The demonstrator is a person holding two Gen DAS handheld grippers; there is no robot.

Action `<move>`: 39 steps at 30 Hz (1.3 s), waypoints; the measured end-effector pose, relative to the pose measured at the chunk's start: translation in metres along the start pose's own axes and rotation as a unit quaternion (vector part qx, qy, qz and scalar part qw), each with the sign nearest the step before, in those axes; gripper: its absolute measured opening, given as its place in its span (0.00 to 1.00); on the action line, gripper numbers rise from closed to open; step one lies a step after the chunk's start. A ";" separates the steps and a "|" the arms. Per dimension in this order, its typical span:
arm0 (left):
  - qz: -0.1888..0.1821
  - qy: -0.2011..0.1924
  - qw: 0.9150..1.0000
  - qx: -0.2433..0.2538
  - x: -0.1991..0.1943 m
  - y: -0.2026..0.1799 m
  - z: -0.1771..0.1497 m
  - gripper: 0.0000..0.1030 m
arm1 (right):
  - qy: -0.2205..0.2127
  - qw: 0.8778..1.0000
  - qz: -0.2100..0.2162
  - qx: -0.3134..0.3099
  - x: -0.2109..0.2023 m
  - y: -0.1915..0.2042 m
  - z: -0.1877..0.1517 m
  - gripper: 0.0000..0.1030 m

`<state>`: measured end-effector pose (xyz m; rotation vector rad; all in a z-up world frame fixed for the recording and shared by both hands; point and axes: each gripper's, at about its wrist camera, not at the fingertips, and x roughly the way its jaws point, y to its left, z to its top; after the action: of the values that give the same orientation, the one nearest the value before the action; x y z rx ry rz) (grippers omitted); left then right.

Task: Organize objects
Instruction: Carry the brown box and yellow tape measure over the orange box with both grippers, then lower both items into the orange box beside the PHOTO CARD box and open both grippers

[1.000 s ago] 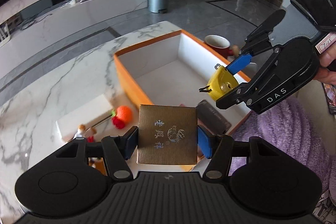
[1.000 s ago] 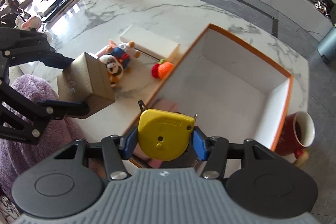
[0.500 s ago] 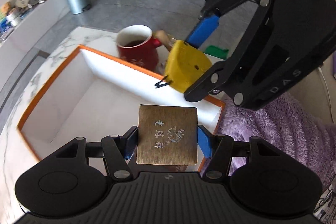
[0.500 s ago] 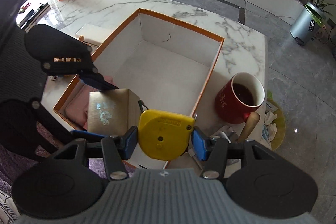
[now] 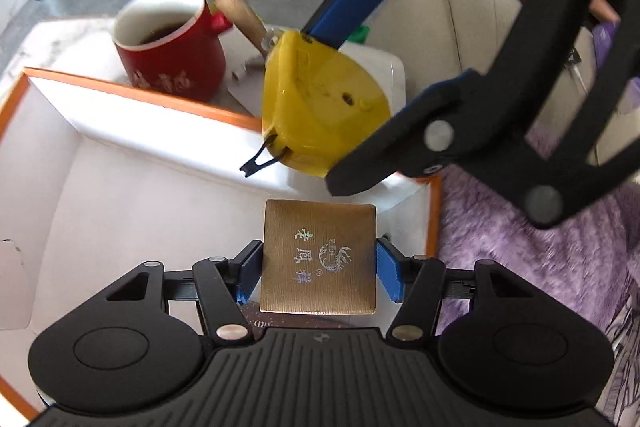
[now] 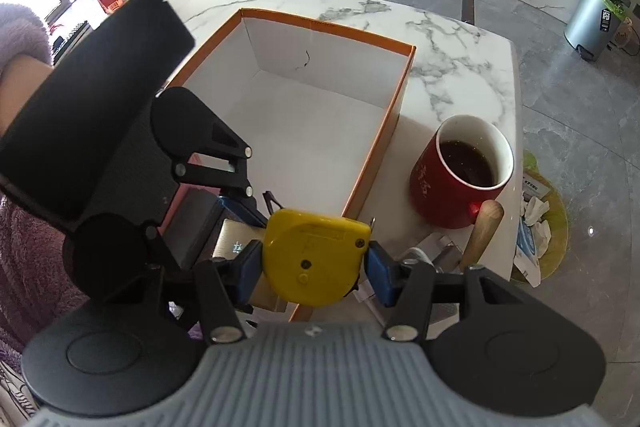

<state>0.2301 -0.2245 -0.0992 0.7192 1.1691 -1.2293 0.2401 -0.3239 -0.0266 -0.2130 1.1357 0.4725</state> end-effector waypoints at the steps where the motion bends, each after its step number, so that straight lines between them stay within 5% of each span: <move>1: -0.006 0.004 1.000 0.007 0.003 0.001 -0.001 0.67 | 0.003 1.000 0.001 -0.002 0.002 0.001 0.000 0.56; 21: -0.102 0.014 0.995 -0.018 0.037 0.042 -0.014 0.74 | 0.025 1.000 -0.009 -0.001 0.014 0.002 0.008 0.56; 32: -0.062 -0.043 0.997 -0.030 -0.002 0.039 -0.041 0.68 | 0.032 0.999 -0.003 -0.041 0.016 0.015 0.011 0.56; 36: -0.020 -0.046 0.998 -0.044 -0.022 0.037 -0.060 0.67 | 0.046 0.995 0.015 -0.084 0.022 0.032 0.011 0.56; 39: 0.019 -0.046 0.997 -0.056 -0.028 0.030 -0.061 0.56 | 0.073 0.985 0.023 -0.153 0.035 0.049 0.012 0.56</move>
<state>0.2438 -0.1525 -0.0952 0.5921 1.1352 -1.1443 0.2385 -0.2673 -0.0497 -0.4964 1.2087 0.6825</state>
